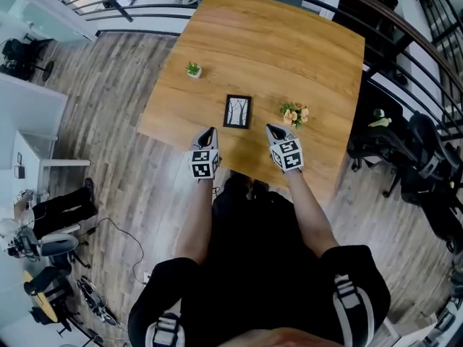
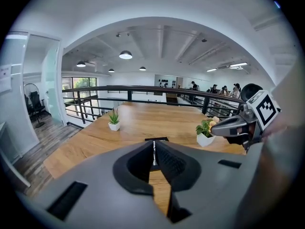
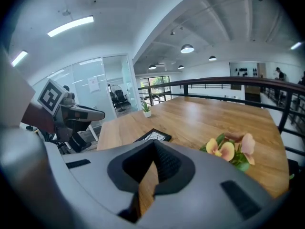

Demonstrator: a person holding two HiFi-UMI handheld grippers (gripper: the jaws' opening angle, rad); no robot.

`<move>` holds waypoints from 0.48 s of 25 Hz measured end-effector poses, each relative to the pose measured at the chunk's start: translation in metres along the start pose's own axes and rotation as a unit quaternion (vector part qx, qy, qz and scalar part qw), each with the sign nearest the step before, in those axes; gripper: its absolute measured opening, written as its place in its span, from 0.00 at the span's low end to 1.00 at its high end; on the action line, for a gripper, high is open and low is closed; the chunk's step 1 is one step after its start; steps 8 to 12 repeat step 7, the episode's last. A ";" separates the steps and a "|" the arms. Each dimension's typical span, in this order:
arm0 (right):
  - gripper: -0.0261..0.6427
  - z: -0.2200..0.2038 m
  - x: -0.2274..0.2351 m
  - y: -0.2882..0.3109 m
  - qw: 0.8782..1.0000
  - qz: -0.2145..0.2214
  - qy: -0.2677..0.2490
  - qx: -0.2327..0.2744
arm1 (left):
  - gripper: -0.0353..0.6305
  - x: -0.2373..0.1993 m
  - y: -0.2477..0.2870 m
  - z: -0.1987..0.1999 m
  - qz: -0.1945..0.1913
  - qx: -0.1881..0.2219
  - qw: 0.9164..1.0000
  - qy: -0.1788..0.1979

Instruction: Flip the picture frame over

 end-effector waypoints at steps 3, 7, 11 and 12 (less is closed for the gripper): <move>0.05 0.000 -0.001 -0.005 1.000 0.004 -0.003 0.004 | 0.10 0.003 -0.009 0.000 0.007 0.003 1.000 0.001; 0.05 -0.003 -0.001 -0.015 1.000 0.007 -0.003 0.003 | 0.10 0.009 -0.019 -0.001 0.011 0.004 1.000 0.001; 0.05 -0.003 -0.001 -0.015 1.000 0.007 -0.003 0.003 | 0.10 0.009 -0.019 -0.001 0.011 0.004 1.000 0.001; 0.05 -0.003 -0.001 -0.015 1.000 0.007 -0.003 0.003 | 0.10 0.009 -0.019 -0.001 0.011 0.004 1.000 0.001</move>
Point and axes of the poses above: the fingertips, and each gripper's own axes: y forward along the fingers, x to its right, z out of its top, the point moved 6 cm from there along -y, backward along the fingers, and after that the axes turned 8 degrees about x, right-handed, at the moved point
